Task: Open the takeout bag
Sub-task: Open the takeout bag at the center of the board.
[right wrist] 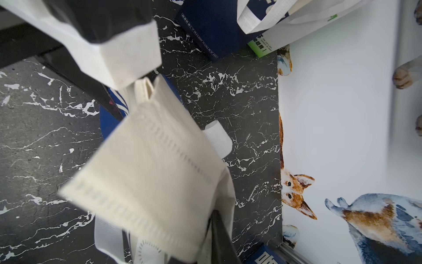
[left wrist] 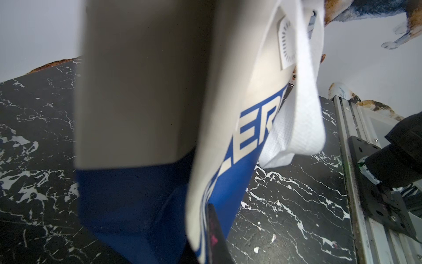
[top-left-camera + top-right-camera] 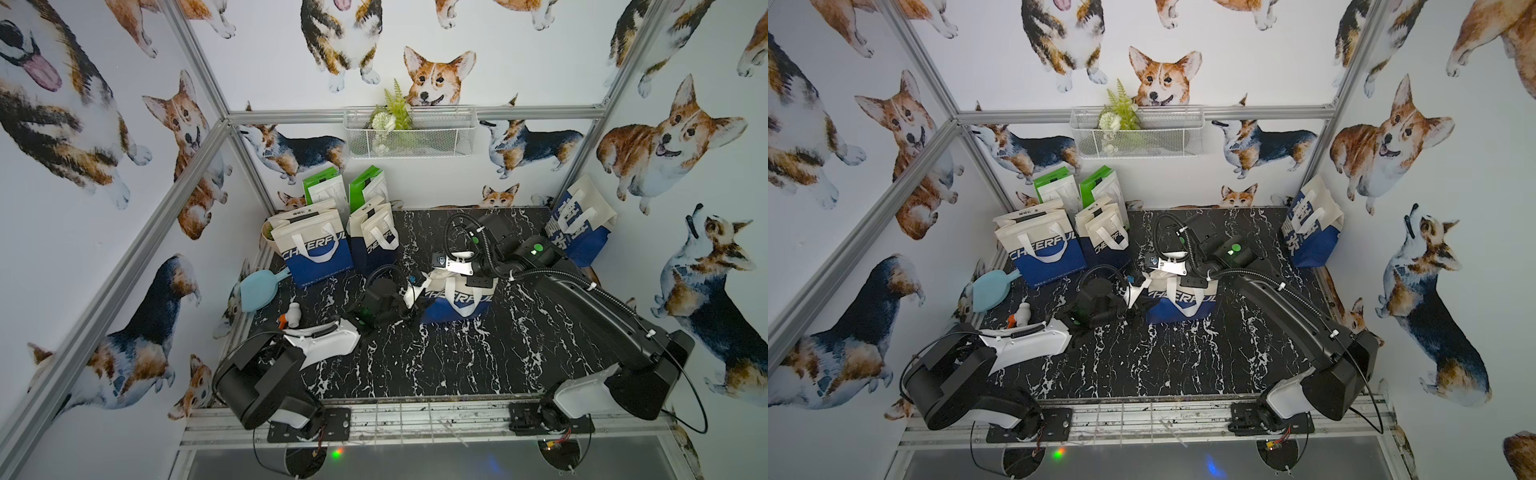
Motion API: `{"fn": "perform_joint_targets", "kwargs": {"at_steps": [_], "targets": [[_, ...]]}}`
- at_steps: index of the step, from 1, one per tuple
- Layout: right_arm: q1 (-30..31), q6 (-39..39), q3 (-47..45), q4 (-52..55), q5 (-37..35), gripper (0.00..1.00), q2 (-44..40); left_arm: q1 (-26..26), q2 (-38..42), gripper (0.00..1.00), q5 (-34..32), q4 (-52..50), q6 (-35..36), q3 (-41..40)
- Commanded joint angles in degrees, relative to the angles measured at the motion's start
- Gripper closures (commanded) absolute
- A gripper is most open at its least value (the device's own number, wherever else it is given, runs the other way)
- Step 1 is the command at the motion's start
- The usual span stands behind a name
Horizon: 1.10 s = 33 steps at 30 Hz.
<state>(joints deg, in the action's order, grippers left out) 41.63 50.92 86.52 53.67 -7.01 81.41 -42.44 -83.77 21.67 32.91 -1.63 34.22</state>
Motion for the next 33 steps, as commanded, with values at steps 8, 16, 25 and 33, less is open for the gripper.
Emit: {"fn": "perform_joint_targets", "kwargs": {"at_steps": [8, 16, 25, 33], "targets": [[0.0, -1.8, -1.6, -1.6, -1.0, 1.00, -3.2, 0.1, -0.5, 1.00, -0.9, -5.4, 0.2, -0.1], [0.3, -3.0, -1.8, -2.9, 3.8, 0.79, -4.4, 0.0, -0.4, 1.00, -0.9, -5.4, 0.2, 0.0], [0.7, -5.6, -8.8, -11.3, 7.3, 0.63, -6.4, 0.1, -0.4, 1.00, -1.0, -5.5, 0.1, 0.0], [1.1, -7.0, -10.9, -16.5, 3.0, 0.63, -5.6, 0.0, -0.1, 1.00, -1.1, -5.6, 0.1, -0.1]]}}
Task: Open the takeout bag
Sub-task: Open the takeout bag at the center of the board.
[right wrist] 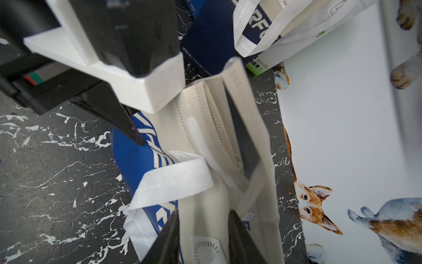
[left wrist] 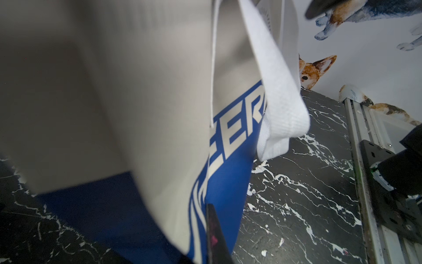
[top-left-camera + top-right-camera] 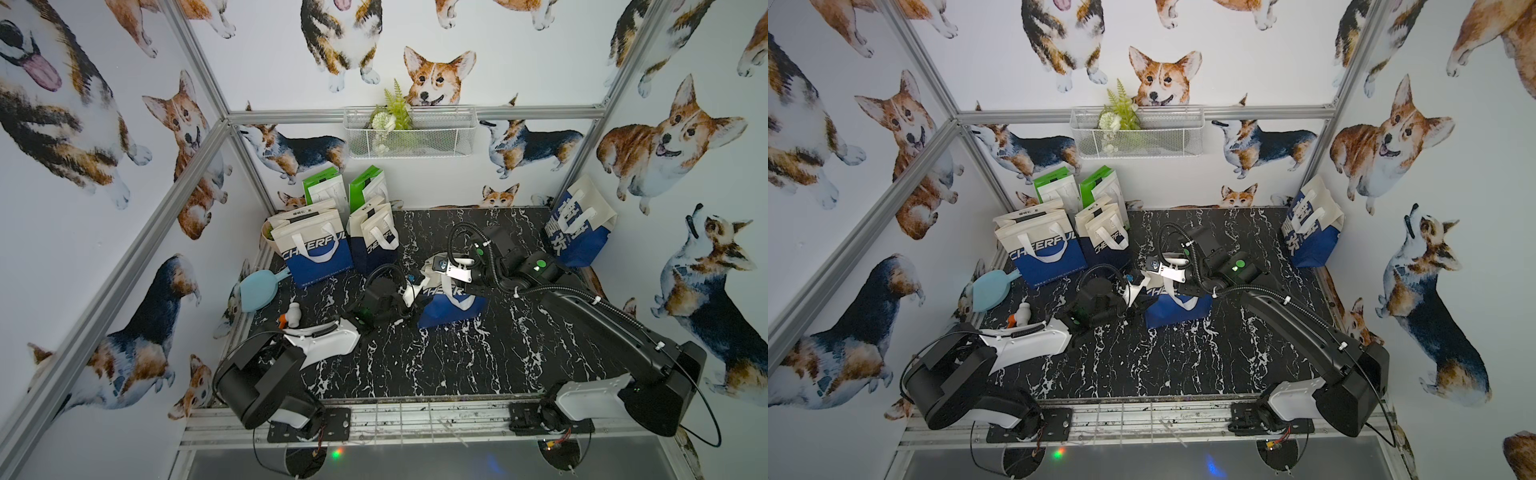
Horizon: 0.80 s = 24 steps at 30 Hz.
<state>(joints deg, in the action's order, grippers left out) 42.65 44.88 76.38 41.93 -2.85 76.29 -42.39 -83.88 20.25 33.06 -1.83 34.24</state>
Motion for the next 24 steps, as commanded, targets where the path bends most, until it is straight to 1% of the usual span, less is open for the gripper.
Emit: {"fn": "perform_joint_targets", "kwargs": {"at_steps": [1, 8, 13, 18, 22, 24], "targets": [[0.1, -1.0, -1.0, -5.4, -1.4, 0.63, -0.7, 0.0, -0.1, 1.00, 0.3, -5.7, 0.3, -0.1], [0.1, -1.5, -1.6, -8.0, -4.7, 0.65, -0.3, -0.1, 0.0, 1.00, 0.3, -5.8, 0.4, -0.2], [0.1, -1.4, -2.3, -8.0, -4.3, 0.70, -2.1, 0.0, -0.1, 1.00, 0.3, -5.9, 0.4, -0.1], [0.1, -1.9, -3.8, -9.2, -4.5, 0.70, -4.6, 0.0, -0.1, 1.00, 0.4, -5.9, 0.3, 0.0], [0.1, -2.6, -4.5, -10.3, -5.1, 0.68, -4.2, -0.1, 0.2, 1.00, 0.3, -6.1, 0.4, 0.0], [0.1, -2.7, -4.4, -9.9, -4.1, 0.68, -3.6, 0.0, 0.2, 1.00, 0.3, -6.1, 0.4, -0.1]]}}
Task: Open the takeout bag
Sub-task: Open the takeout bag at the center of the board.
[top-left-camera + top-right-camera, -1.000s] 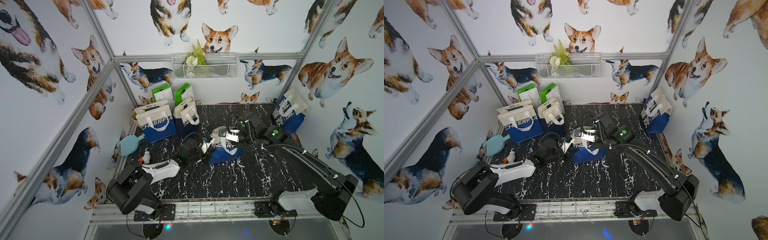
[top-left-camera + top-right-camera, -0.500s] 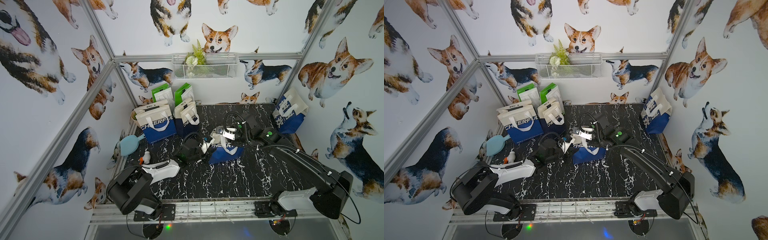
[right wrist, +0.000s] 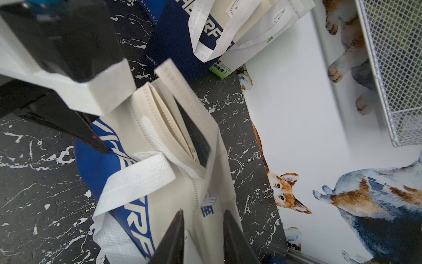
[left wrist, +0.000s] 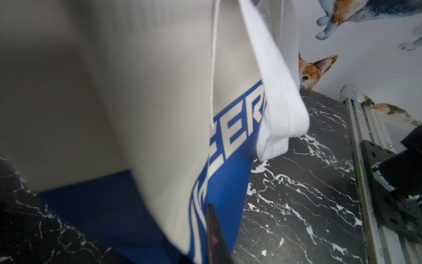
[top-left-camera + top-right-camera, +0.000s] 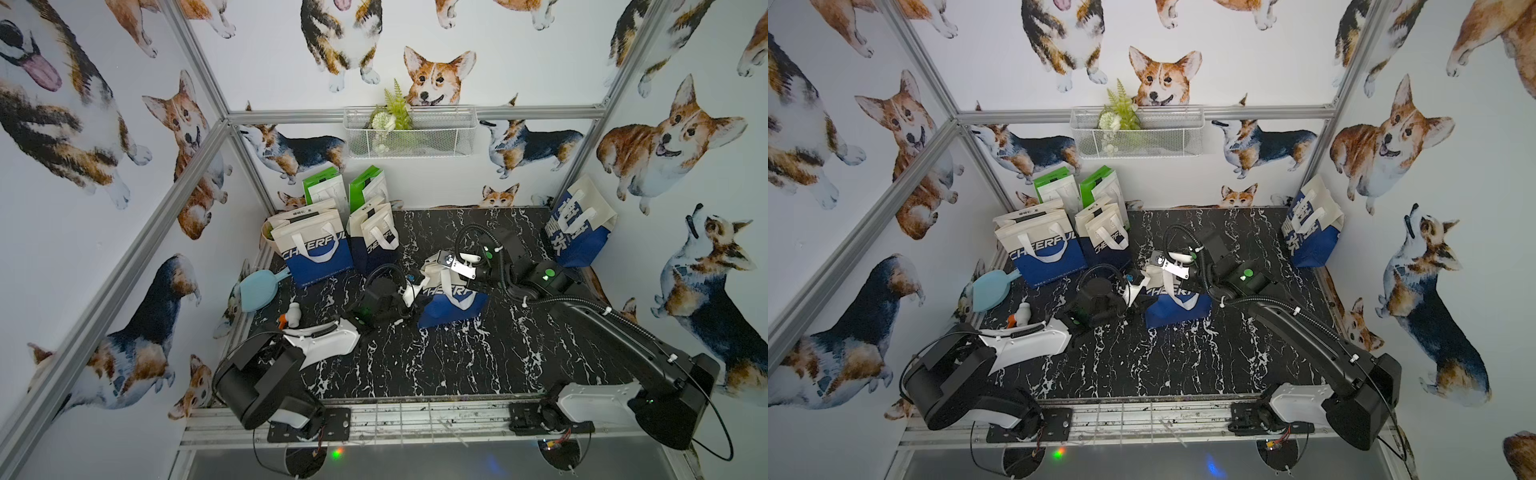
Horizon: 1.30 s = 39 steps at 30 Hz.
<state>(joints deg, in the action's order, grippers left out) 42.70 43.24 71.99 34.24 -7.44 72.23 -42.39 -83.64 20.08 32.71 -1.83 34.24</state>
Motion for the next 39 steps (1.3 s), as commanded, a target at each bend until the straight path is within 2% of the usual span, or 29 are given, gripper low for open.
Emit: {"fn": "perform_joint_targets", "kwargs": {"at_steps": [1, 6, 13, 17, 19, 20, 27, 39], "targets": [[0.0, -1.0, 0.2, -1.6, 1.0, 0.67, 0.9, 0.0, 0.0, 1.00, 0.5, -5.8, 0.5, -0.1], [0.0, -1.1, 0.0, -3.0, 0.1, 0.62, 2.1, 0.0, 0.0, 1.00, 0.5, -5.7, 0.5, -0.1], [-0.2, -1.5, 2.0, -5.1, -4.2, 0.65, 4.9, 0.0, 0.2, 1.00, 0.5, -5.8, 0.5, -0.1], [-0.2, -1.6, 3.1, -4.4, -5.6, 0.80, 6.5, 0.0, 0.2, 1.00, 0.5, -5.8, 0.5, -0.2], [-0.2, -1.3, 3.6, -3.3, -5.4, 0.96, 6.9, 0.0, 0.3, 1.00, 0.5, -5.8, 0.5, -0.2], [-0.1, -1.4, 3.8, -3.0, -5.3, 1.00, 7.0, 0.0, 0.3, 1.00, 0.5, -5.8, 0.5, -0.2], [-0.2, 1.3, 7.5, 2.2, -3.2, 1.00, 6.7, 0.0, 0.2, 1.00, 0.2, -5.8, 0.5, -0.1], [-0.2, 14.2, 24.4, 15.6, -7.3, 1.00, 12.6, 0.0, -0.5, 1.00, 0.8, -5.9, 0.6, 0.1]]}}
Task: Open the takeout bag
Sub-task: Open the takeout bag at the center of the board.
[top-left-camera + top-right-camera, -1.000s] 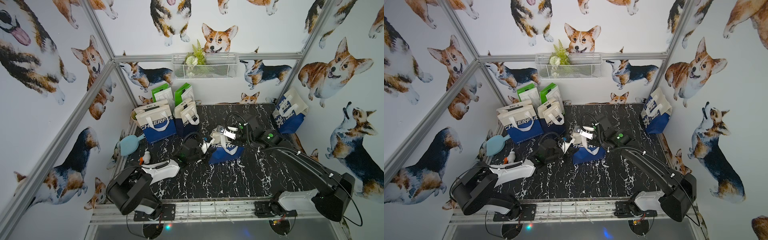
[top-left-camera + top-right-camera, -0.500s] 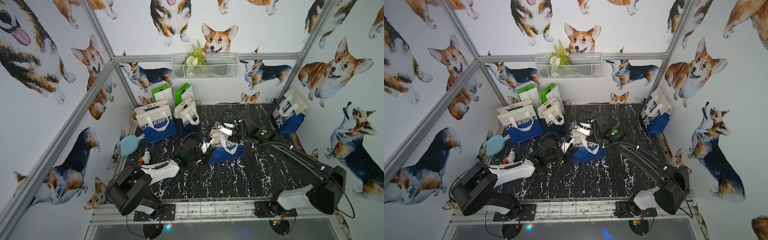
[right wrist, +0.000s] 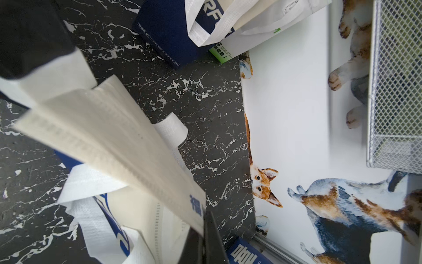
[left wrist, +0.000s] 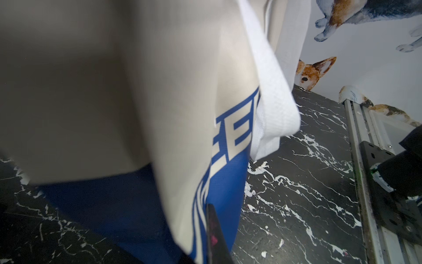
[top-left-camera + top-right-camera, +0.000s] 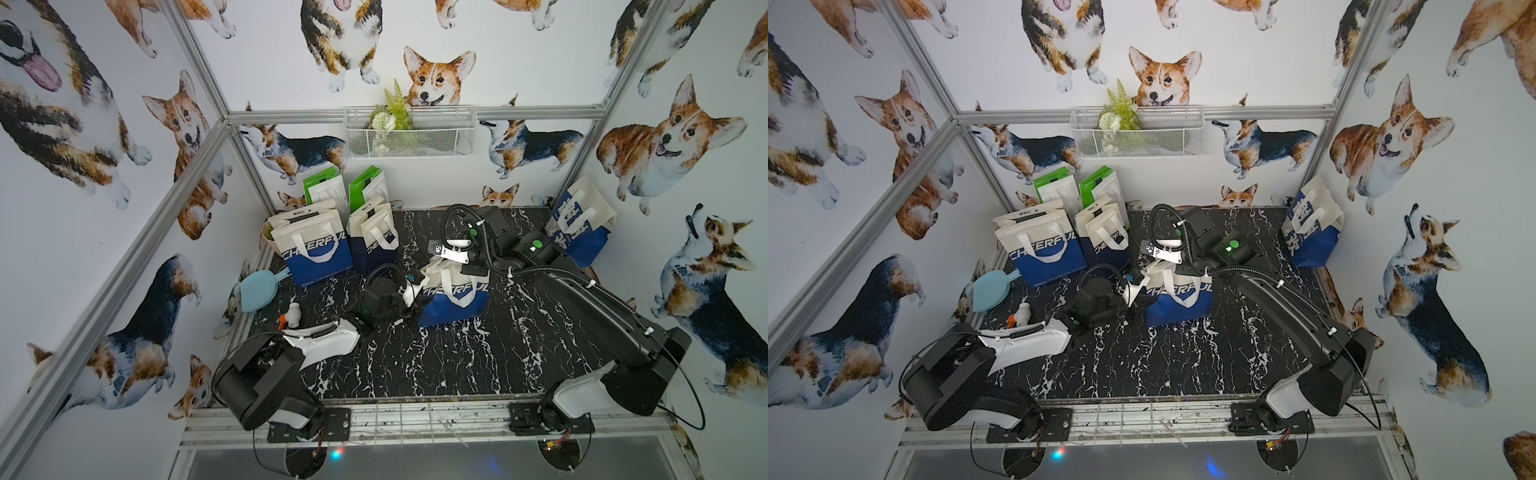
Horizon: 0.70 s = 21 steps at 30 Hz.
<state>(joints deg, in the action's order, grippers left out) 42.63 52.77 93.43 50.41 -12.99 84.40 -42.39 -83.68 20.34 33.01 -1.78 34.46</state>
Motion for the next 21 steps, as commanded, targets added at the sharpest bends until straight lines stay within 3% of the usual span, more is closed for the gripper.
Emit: {"fn": "perform_joint_targets", "kwargs": {"at_steps": [1, 13, 19, 21], "targets": [[0.0, 5.8, 3.9, 0.4, -1.7, 1.00, 0.7, 0.0, -0.6, 1.00, 0.7, -6.1, 0.6, 0.0], [0.3, 14.9, 7.2, 5.2, -1.9, 1.00, 3.8, 0.0, -0.7, 1.00, 1.0, -6.4, 0.6, 0.1], [0.3, 8.0, 0.5, -2.3, 0.7, 0.99, 0.9, 0.0, -0.1, 1.00, 0.4, -6.3, 0.7, -0.2], [0.3, 5.9, -3.7, -5.3, 0.9, 0.86, -0.5, 0.0, -0.1, 1.00, 0.4, -6.4, 0.7, -0.2]]}}
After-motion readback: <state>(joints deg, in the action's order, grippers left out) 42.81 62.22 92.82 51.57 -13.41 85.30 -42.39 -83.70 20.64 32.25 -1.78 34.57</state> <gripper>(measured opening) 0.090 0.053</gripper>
